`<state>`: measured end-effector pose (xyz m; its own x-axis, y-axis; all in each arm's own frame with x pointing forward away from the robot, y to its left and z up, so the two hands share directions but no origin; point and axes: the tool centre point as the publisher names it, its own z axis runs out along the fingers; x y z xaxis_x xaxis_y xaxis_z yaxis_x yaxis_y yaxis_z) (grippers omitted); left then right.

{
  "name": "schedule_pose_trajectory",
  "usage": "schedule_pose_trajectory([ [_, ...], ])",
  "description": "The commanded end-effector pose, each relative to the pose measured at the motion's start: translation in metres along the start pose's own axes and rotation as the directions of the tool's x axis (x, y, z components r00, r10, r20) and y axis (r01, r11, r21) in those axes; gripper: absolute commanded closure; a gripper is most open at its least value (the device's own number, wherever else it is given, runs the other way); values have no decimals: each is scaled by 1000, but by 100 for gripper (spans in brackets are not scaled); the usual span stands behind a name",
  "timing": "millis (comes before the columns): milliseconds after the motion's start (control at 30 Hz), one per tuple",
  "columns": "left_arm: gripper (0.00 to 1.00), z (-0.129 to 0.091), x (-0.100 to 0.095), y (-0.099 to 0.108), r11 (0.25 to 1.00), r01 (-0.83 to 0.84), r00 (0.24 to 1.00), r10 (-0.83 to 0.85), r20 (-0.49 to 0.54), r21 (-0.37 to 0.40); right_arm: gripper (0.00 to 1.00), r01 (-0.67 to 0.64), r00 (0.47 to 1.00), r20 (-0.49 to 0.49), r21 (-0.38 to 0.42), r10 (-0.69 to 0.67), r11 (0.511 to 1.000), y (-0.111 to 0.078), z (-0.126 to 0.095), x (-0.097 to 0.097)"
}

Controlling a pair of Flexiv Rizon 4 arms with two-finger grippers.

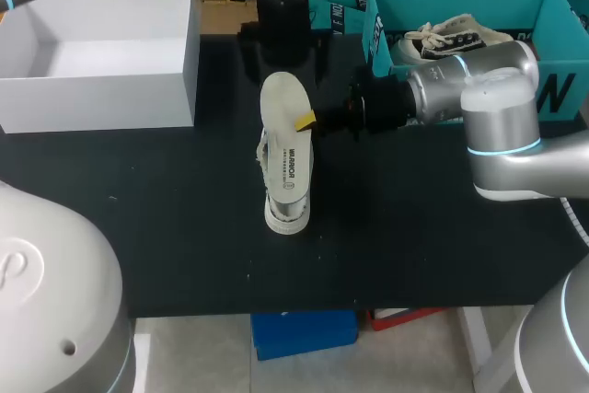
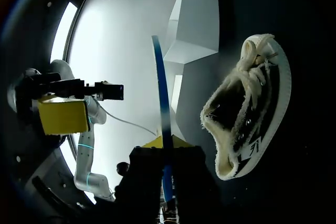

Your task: Take the shoe out of the shoebox, open the shoe tongue, remove and reinsert the insole, then place the shoe into the shoebox

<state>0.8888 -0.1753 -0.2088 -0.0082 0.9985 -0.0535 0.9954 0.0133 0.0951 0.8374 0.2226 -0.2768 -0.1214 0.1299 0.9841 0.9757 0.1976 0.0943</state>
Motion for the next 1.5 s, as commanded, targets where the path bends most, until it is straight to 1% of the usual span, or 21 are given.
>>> schedule_pose_trajectory([
  [33, 0, -5, 4, -18, 1000, -3, 1000, 4, 2, -25, 100, 0, 1000, -1, -1, 0, 1000, 0, 1, -1],
  [300, 0, -8, 9, -41, 1000, -5, 1000, 5, 8, -22, 100, 0, 1000, -1, -1, 0, 1000, 0, 1, -1],
  [633, 0, -6, 5, -70, 999, -23, 1000, 23, 5, -24, 100, 0, 1000, -1, -1, 0, 1000, 0, 1, -1],
  [900, 0, -13, 4, -91, 1000, -23, 999, 24, 28, -21, 100, 0, 1000, -1, -1, 0, 1000, 0, 1, -1],
  [1300, 0, -3, 2, -119, 1000, -15, 999, 15, 31, 0, 100, 0, 1000, -1, -1, 0, 1000, 0, 1, -1],
  [1500, 0, -2, 3, -131, 1000, -11, 999, 11, 34, 4, 100, 0, 1000, -1, -1, 0, 1000, 0, 1, -1],
])
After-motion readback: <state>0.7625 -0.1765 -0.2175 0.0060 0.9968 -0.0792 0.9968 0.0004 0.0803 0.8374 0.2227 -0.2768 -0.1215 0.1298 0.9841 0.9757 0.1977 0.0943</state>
